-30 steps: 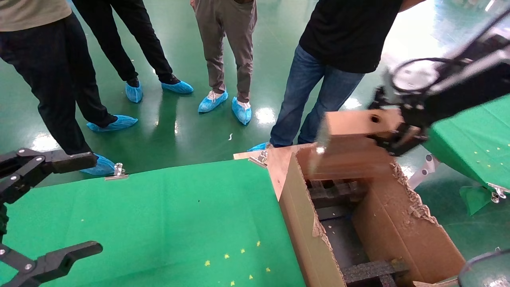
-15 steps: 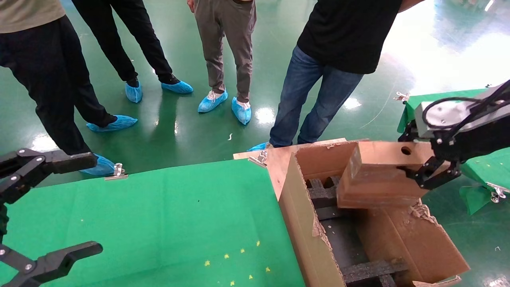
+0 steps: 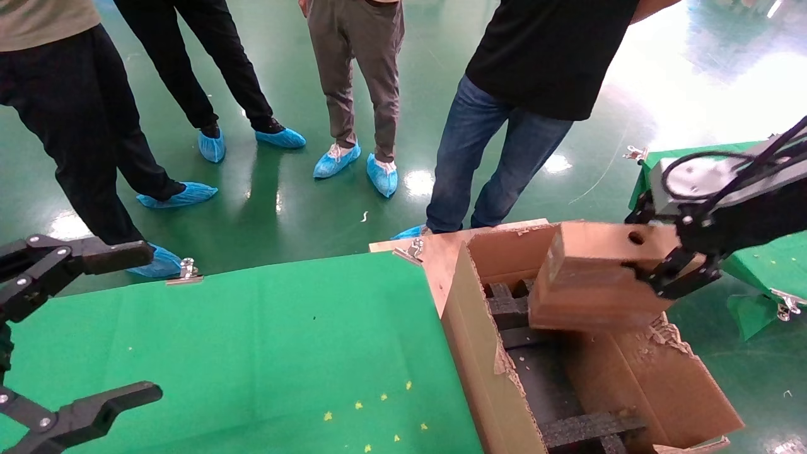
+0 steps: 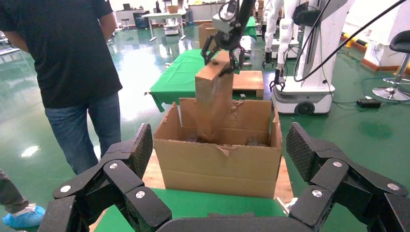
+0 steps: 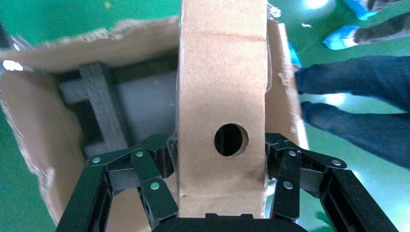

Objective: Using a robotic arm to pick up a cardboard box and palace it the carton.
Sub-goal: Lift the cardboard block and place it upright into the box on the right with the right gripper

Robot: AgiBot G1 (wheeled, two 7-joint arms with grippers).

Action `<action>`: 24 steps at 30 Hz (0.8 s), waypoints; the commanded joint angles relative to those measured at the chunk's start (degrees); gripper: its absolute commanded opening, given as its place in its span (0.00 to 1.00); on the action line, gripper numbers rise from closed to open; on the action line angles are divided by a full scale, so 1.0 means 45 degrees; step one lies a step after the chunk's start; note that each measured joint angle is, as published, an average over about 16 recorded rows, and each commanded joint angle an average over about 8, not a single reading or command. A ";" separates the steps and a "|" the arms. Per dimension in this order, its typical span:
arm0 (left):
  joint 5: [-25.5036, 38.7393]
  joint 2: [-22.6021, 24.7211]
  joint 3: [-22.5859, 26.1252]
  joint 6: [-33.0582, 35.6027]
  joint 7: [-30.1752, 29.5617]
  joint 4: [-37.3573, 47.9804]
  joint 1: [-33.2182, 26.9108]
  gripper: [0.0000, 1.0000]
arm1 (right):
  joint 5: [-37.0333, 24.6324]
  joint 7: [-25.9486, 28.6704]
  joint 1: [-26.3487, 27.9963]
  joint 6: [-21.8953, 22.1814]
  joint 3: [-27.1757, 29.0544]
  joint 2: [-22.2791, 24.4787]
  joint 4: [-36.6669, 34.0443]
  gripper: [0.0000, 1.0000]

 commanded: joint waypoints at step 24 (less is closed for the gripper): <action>-0.0003 -0.0001 0.0005 -0.0001 0.0003 0.0002 -0.0002 1.00 | -0.3935 1.4534 -0.1224 0.4986 -0.1276 0.2901 0.6644 0.00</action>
